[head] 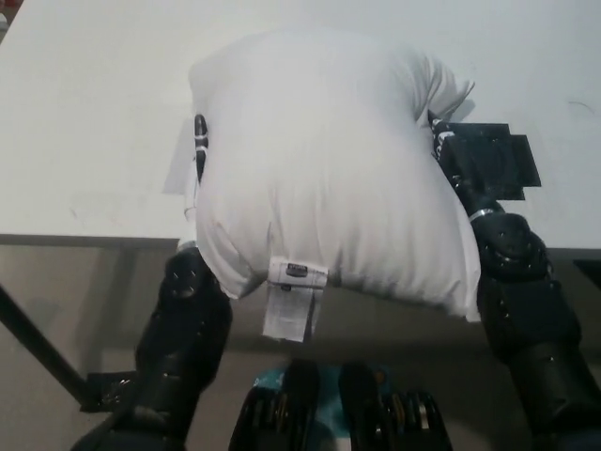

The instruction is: The robot uses both hands to lift the pillow and then drops it on the table

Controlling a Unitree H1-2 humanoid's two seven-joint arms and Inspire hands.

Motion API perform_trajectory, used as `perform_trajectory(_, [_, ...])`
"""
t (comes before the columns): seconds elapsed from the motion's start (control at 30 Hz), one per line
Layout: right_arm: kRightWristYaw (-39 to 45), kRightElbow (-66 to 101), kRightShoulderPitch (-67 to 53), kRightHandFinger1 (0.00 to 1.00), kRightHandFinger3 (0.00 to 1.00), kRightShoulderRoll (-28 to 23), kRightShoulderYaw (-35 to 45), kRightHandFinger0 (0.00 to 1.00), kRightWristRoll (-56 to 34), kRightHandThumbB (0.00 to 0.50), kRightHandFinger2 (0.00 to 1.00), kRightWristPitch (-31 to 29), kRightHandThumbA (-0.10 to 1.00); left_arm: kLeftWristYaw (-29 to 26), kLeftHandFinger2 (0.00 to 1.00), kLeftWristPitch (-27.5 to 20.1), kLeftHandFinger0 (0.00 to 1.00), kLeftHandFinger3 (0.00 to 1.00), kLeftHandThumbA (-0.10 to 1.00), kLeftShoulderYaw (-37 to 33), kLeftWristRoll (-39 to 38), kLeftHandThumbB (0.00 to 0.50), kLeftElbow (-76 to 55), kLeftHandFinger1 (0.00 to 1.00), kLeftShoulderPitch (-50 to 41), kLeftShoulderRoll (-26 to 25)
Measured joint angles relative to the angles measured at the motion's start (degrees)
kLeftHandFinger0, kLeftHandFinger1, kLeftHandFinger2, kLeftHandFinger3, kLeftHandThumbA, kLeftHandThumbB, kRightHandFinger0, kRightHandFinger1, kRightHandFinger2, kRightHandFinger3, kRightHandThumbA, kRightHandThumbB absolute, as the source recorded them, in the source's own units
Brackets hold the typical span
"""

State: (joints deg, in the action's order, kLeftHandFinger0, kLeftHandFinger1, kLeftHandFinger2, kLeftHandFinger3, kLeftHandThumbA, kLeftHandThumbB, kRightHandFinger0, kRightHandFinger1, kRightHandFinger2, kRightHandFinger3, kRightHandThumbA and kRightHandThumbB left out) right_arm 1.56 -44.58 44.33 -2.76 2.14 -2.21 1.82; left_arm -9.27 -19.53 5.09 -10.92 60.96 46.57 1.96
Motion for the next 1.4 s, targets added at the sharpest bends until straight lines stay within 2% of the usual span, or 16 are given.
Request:
perform_trajectory(0.07, [-0.7, -0.5, -0.4, 1.0, 1.0, 0.0, -0.6, 1.0, 0.4, 0.318, 1.0, -1.3, 1.0, -0.8, 1.0, -1.7, 1.0, 1.0, 1.0, 0.0, 0.0, 0.001, 0.9, 1.0, 0.0, 0.4])
perform_trajectory(0.27, [-2.4, -5.7, -0.3, 1.0, 1.0, 0.1, -2.1, 1.0, 1.2, 0.312, 1.0, -6.3, 1.0, -2.2, 1.0, -5.9, 1.0, 1.0, 1.0, 2.4, -0.6, 0.0, 2.1, 1.0, -0.2, 2.6])
perform_trajectory(0.3, [-2.7, -6.3, -0.2, 1.0, 1.0, 0.1, -2.4, 1.0, 1.2, 0.321, 1.0, -7.5, 1.0, -2.4, 1.0, -6.8, 1.0, 1.0, 1.0, 2.7, -0.7, 0.017, 2.4, 1.0, -0.3, 2.9])
perform_trajectory(0.33, [-2.9, -6.6, -0.2, 1.0, 1.0, 0.1, -2.6, 1.0, 1.3, 0.29, 1.0, -8.1, 1.0, -2.5, 1.0, -7.3, 1.0, 1.0, 1.0, 2.9, -0.8, 0.01, 2.5, 1.0, -0.3, 3.1])
perform_trajectory(0.37, [-3.1, -6.5, -0.3, 1.0, 1.0, 0.1, -3.1, 1.0, 1.3, 0.281, 1.0, -8.7, 1.0, -2.7, 1.0, -7.5, 1.0, 1.0, 1.0, 3.0, -0.8, 0.0, 2.0, 1.0, -0.5, 3.3])
perform_trajectory(0.47, [-3.6, -6.1, -0.5, 1.0, 1.0, 0.4, -3.8, 1.0, 1.4, 0.278, 1.0, -10.4, 1.0, -3.2, 1.0, -7.6, 1.0, 1.0, 1.0, 3.0, -0.8, 0.0, -1.0, 1.0, -2.1, 4.0])
perform_trajectory(0.57, [-4.2, -6.2, -0.8, 1.0, 1.0, 0.6, -4.2, 1.0, 1.4, 0.181, 1.0, -11.9, 1.0, -3.8, 1.0, -7.7, 1.0, 1.0, 1.0, 2.8, -0.7, 0.0, -2.6, 1.0, -2.8, 4.4])
perform_trajectory(0.83, [-4.6, -5.5, -0.9, 1.0, 1.0, 0.9, -5.5, 1.0, 1.4, 0.175, 1.0, -14.7, 1.0, -9.3, 1.0, -7.5, 1.0, 1.0, 1.0, 0.3, 2.1, 0.0, -5.8, 1.0, -4.3, 4.7])
perform_trajectory(1.03, [-4.7, -3.8, -0.3, 1.0, 1.0, 0.9, -5.8, 1.0, 1.4, 0.21, 1.0, -15.0, 1.0, -12.4, 1.0, -3.8, 1.0, 1.0, 1.0, -1.6, 3.9, 0.0, -12.1, 1.0, -4.5, 4.4])
perform_trajectory(1.1, [-4.7, -2.2, 0.0, 1.0, 1.0, 0.9, -5.9, 1.0, 1.4, 0.186, 1.0, -14.2, 1.0, -13.3, 1.0, -1.8, 1.0, 1.0, 1.0, -2.0, 4.7, 0.0, -15.1, 1.0, -4.4, 4.2])
perform_trajectory(1.13, [-4.7, -1.6, 0.0, 1.0, 1.0, 0.9, -5.9, 1.0, 1.4, 0.244, 1.0, -14.0, 1.0, -13.5, 1.0, -1.3, 1.0, 1.0, 1.0, -2.0, 4.8, 0.059, -16.2, 1.0, -4.4, 4.2])
perform_trajectory(1.17, [-4.7, 0.6, 0.0, 1.0, 1.0, 0.9, -6.1, 1.0, 1.4, 0.203, 1.0, -13.1, 1.0, -14.1, 1.0, 0.1, 1.0, 1.0, 1.0, -2.1, 5.1, 0.012, -19.1, 1.0, -4.3, 4.2])
perform_trajectory(1.27, [-4.7, 3.4, 0.1, 1.0, 1.0, 0.9, -6.3, 1.0, 1.4, 0.185, 1.0, -11.9, 1.0, -15.0, 1.0, 2.2, 1.0, 1.0, 1.0, -2.5, 6.0, 0.0, -23.2, 1.0, -4.2, 4.1])
perform_trajectory(1.3, [-4.7, 4.0, 0.1, 1.0, 1.0, 0.9, -6.3, 1.0, 1.4, 0.118, 1.0, -11.5, 1.0, -15.3, 1.0, 2.5, 1.0, 1.0, 1.0, -2.6, 6.3, 0.0, -23.9, 1.0, -4.2, 4.1])
perform_trajectory(1.37, [-4.9, 6.8, -0.1, 1.0, 1.0, 0.5, -6.8, 1.0, 1.6, 0.136, 1.0, -10.7, 1.0, -15.5, 1.0, 3.6, 1.0, 1.0, 1.0, -2.8, 6.6, 0.004, -27.4, 1.0, -4.8, 3.8])
perform_trajectory(1.4, [-4.9, 8.2, -0.1, 1.0, 1.0, 0.2, -7.1, 1.0, 1.7, 0.178, 1.0, -10.4, 1.0, -15.5, 1.0, 3.8, 1.0, 1.0, 1.0, -2.9, 6.7, 0.074, -29.1, 1.0, -5.1, 3.6])
